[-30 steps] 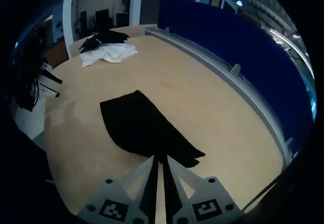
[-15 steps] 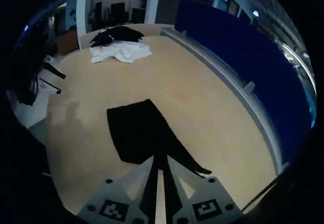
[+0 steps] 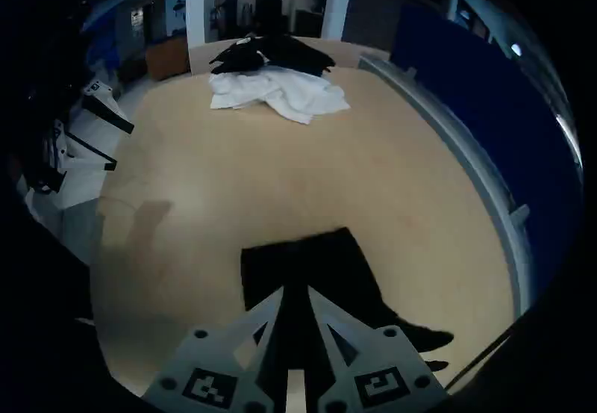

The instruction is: Fold towel

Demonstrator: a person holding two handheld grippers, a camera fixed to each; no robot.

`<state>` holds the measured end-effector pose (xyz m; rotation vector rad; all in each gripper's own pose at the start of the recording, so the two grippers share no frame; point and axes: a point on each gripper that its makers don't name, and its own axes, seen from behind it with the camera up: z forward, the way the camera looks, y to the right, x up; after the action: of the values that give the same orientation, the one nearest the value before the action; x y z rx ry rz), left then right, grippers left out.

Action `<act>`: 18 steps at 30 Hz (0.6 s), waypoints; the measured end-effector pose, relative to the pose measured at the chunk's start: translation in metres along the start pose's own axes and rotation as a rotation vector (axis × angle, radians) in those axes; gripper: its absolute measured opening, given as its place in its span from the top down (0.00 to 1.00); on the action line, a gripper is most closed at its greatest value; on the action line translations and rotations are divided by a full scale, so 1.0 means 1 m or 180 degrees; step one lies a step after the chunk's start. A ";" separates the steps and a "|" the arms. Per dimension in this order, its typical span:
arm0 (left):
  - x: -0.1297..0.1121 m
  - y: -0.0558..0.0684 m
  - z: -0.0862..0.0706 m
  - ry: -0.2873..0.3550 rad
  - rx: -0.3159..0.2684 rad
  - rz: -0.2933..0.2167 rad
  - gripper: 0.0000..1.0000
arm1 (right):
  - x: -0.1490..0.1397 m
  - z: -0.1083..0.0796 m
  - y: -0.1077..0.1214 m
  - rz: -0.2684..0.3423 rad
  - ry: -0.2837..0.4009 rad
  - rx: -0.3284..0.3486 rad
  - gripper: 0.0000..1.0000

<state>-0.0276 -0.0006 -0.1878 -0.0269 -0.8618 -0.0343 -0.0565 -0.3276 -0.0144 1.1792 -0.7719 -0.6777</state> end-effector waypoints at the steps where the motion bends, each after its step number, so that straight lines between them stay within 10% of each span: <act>1: -0.001 0.000 -0.001 0.0003 0.0004 -0.0012 0.12 | 0.000 0.009 -0.005 0.0015 -0.0011 0.0046 0.92; 9: -0.006 0.003 0.000 0.0008 -0.0002 -0.0131 0.12 | -0.016 0.056 -0.035 0.0132 -0.0169 0.0262 0.92; 18: -0.006 0.005 0.006 -0.0008 -0.0029 -0.0102 0.12 | -0.015 0.056 -0.033 0.0151 -0.0144 0.0254 0.91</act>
<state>-0.0359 0.0047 -0.1890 -0.0218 -0.8647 -0.0684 -0.1132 -0.3538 -0.0378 1.2176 -0.8690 -0.6410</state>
